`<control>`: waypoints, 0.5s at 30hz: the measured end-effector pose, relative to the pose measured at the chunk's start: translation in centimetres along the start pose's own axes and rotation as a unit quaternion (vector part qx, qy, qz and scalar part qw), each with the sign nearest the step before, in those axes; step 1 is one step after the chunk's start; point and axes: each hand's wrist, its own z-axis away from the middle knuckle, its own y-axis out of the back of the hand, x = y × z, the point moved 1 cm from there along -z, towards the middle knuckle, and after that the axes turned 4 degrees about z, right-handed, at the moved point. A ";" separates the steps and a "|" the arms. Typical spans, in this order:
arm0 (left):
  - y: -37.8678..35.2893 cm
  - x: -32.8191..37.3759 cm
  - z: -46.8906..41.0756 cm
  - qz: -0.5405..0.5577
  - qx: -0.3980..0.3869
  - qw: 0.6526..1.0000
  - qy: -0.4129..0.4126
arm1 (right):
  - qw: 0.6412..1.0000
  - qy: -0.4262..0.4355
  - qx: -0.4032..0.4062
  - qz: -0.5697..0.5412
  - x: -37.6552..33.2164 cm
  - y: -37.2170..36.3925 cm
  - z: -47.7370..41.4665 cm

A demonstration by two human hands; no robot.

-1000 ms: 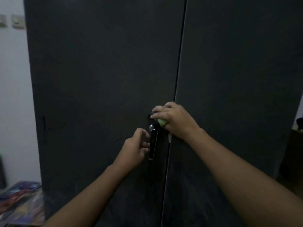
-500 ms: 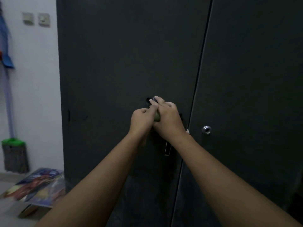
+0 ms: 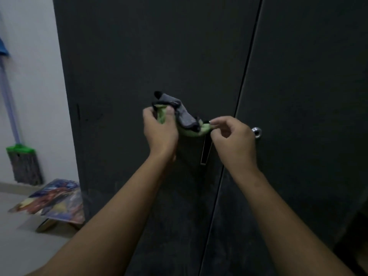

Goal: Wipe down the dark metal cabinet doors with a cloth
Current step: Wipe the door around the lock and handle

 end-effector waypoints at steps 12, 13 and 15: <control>3.1 -12.7 3.6 -0.383 -0.134 0.887 -0.221 | 0.955 -0.157 -0.064 -0.242 6.4 -8.2 3.1; 3.0 -13.7 3.9 -0.393 -0.135 0.875 -0.246 | 0.951 -0.156 -0.063 -0.258 6.5 -8.3 3.0; 3.1 -15.7 4.5 -0.409 -0.135 0.855 -0.289 | 0.949 -0.147 -0.066 -0.272 6.6 -8.2 2.7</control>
